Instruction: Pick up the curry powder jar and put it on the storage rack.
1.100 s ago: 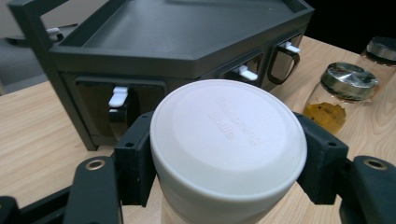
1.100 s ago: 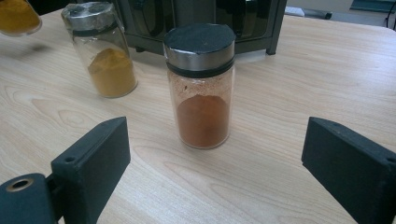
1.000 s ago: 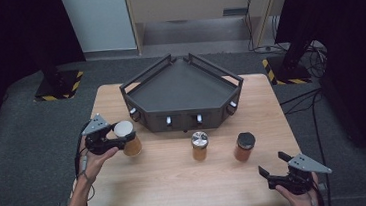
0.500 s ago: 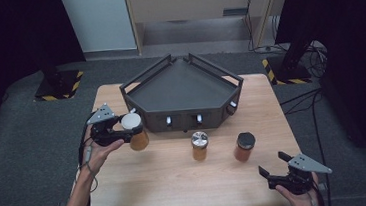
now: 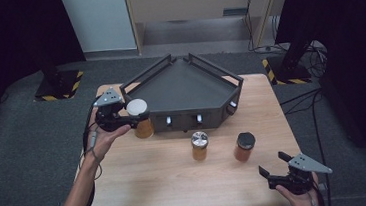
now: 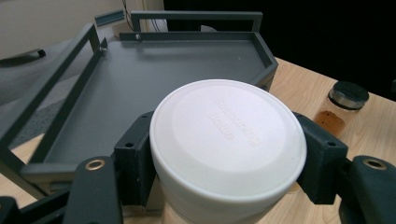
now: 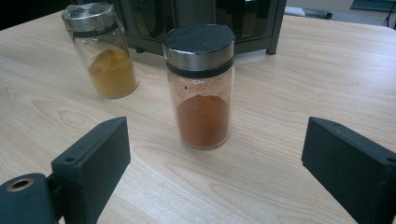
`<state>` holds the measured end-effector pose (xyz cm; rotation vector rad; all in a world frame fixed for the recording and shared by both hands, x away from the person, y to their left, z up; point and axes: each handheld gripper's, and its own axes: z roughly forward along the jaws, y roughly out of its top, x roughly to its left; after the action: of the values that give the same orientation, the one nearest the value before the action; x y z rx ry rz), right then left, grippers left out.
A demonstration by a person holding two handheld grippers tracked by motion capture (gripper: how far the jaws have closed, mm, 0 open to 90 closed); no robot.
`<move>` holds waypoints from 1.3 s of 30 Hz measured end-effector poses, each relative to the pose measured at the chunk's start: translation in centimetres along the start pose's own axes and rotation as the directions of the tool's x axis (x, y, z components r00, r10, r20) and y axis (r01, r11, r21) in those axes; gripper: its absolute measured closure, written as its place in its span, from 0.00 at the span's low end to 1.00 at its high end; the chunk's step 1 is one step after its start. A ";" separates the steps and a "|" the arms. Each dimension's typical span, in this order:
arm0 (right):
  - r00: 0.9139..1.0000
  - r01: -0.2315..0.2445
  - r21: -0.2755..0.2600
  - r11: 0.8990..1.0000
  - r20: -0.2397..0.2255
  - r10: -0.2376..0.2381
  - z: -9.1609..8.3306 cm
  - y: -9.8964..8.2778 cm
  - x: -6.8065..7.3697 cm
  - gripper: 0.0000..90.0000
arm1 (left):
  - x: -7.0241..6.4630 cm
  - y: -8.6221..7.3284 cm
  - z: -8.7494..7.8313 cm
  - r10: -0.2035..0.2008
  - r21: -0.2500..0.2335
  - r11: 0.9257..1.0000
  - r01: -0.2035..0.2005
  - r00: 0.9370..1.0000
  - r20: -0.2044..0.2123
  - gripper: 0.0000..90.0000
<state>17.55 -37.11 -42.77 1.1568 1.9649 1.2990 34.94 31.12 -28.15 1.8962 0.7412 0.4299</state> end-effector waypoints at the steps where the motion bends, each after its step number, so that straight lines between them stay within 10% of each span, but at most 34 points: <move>1: 1.000 0.000 0.001 1.000 0.000 0.000 0.0 0.0 0.0 0.09 | 0.1 0.4 0.1 -0.001 0.003 1.000 0.001 1.000 -0.001 0.36; 22: 1.000 -0.003 0.003 1.000 0.002 0.003 0.0 0.0 0.0 0.09 | 2.0 5.8 3.0 -0.034 0.001 0.999 0.034 0.996 -0.078 0.36; 39: 1.000 -0.005 0.001 1.000 0.001 0.005 0.0 0.0 -0.1 0.09 | 2.0 7.0 6.1 -0.069 -0.026 0.998 0.065 0.980 -0.185 0.36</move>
<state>17.57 -37.18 -42.80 1.1631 1.9630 1.2996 42.14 26.16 -24.49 1.8234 0.9175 0.5751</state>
